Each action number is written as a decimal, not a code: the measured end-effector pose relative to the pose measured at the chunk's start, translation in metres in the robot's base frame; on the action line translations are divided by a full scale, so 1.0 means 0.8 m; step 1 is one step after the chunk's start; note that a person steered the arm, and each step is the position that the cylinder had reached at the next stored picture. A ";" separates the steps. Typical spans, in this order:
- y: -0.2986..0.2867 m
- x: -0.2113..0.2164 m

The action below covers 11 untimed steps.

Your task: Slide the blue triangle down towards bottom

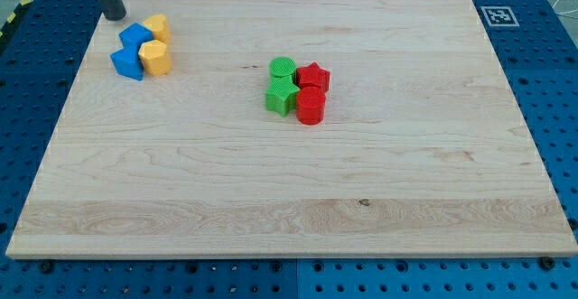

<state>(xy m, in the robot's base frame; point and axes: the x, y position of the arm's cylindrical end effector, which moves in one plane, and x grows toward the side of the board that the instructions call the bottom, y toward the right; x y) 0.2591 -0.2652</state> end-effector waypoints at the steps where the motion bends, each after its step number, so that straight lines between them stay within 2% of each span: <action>1: 0.006 0.061; 3: 0.015 0.111; 5: 0.067 0.121; 8: 0.089 0.203; 10: 0.127 0.230; 11: 0.118 0.271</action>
